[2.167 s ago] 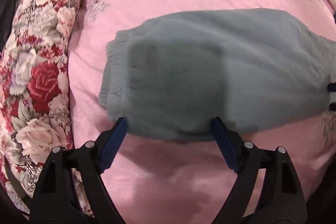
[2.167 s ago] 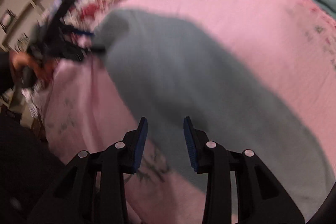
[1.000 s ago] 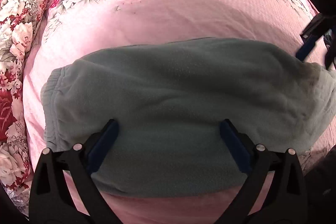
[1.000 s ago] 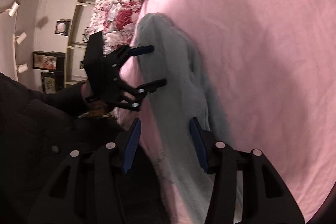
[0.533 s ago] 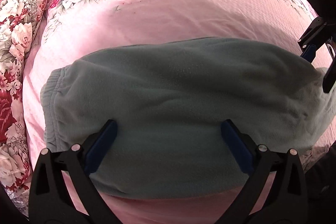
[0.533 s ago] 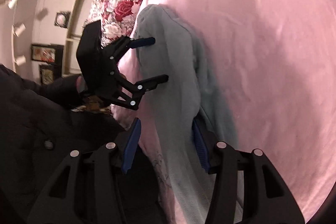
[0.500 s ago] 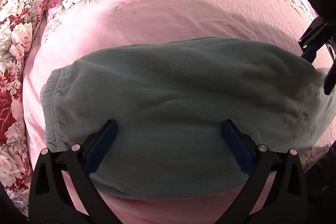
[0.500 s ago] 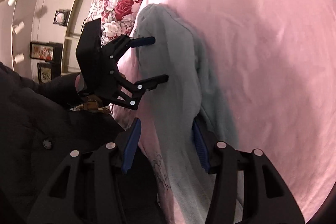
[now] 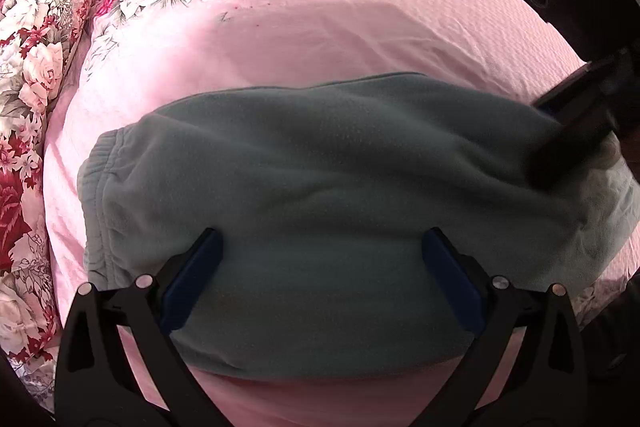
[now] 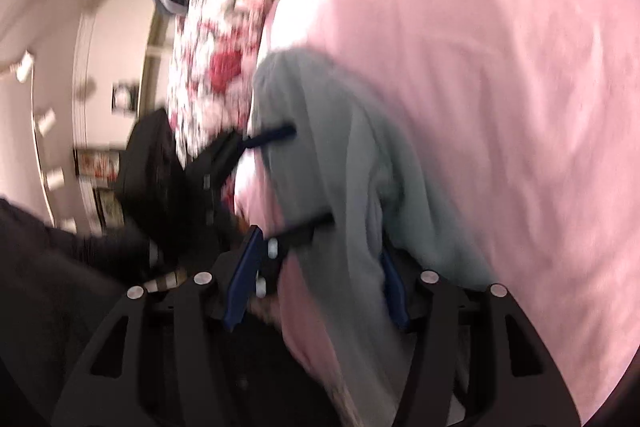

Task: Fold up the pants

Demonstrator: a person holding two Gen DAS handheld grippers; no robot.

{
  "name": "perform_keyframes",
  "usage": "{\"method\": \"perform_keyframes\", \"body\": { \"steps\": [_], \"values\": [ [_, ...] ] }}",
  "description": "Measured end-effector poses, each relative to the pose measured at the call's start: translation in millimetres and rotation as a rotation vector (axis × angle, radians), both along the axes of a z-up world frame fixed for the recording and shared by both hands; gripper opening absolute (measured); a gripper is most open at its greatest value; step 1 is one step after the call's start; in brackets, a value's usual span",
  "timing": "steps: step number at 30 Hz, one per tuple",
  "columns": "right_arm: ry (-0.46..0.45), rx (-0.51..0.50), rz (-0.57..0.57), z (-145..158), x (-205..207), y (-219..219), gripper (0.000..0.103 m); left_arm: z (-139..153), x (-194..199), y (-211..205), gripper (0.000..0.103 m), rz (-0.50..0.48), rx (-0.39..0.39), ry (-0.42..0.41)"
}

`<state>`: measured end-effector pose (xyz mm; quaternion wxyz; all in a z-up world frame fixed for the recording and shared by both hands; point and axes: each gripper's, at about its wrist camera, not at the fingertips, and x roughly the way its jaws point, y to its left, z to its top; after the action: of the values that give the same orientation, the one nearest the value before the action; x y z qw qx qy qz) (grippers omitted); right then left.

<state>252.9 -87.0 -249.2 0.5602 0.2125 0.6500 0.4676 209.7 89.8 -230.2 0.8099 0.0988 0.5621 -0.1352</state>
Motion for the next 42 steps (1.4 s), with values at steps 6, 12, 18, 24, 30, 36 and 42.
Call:
{"method": "perform_keyframes", "body": {
  "steps": [6, 12, 18, 24, 30, 36, 42],
  "values": [
    [-0.128, -0.003, -0.196, 12.3, 23.9, -17.9, 0.057, -0.2, -1.3, 1.7, 0.101, -0.001, -0.004, -0.007],
    [-0.177, -0.055, -0.326, 10.1, 47.7, -49.2, 0.056, -0.4, -3.4, 3.4, 0.101, -0.001, -0.007, -0.015],
    [-0.224, -0.032, -0.39, 45.8, 52.7, -71.8, 0.056, 2.1, -7.0, 2.7, 0.101, 0.002, -0.011, -0.027],
    [-0.221, -0.044, -0.217, 53.4, -6.2, -30.2, 0.056, 11.9, -6.6, 4.1, 0.101, -0.022, 0.016, -0.021],
    [-0.204, -0.194, -0.334, 19.1, -46.0, -30.9, 0.054, 19.8, -5.9, 45.7, 0.101, 0.002, 0.205, -0.153],
    [-0.243, -0.221, -0.566, 67.7, -87.8, -63.1, 0.058, 36.4, 8.0, 85.4, 0.101, 0.159, 0.109, -0.154],
    [-0.21, -0.43, -0.956, 87.2, -178.5, -167.8, 0.06, 60.3, -19.3, 24.3, 0.101, 0.029, 0.051, -0.223]
  ]
}}
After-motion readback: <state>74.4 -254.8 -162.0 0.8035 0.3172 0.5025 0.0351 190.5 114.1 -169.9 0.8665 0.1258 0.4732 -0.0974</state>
